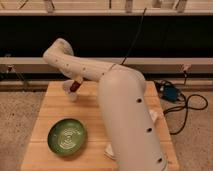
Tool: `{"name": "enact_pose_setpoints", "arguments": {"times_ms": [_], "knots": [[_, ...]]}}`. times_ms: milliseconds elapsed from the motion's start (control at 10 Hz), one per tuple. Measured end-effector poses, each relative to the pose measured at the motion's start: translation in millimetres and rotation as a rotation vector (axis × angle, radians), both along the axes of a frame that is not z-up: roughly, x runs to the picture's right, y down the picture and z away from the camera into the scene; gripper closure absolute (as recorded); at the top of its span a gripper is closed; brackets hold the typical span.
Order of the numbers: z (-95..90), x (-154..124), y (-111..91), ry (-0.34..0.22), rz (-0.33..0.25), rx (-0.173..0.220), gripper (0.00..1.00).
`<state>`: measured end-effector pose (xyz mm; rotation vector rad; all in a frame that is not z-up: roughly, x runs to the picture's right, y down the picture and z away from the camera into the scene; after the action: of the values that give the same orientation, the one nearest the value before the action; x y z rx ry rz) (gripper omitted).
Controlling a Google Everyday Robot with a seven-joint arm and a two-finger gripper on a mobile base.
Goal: Place the pepper in the ceramic cup
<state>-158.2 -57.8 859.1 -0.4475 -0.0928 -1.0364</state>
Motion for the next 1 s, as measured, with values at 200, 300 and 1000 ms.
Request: {"name": "enact_pose_setpoints", "arguments": {"times_ms": [200, 300, 1000], "knots": [[0.4, -4.7, -6.4, -0.011, 0.000, -0.002, 1.00], [0.0, -11.5, -9.0, -0.024, 0.001, -0.003, 1.00], [-3.7, -48.0, -21.1, -0.156, 0.024, -0.016, 0.36]]}}
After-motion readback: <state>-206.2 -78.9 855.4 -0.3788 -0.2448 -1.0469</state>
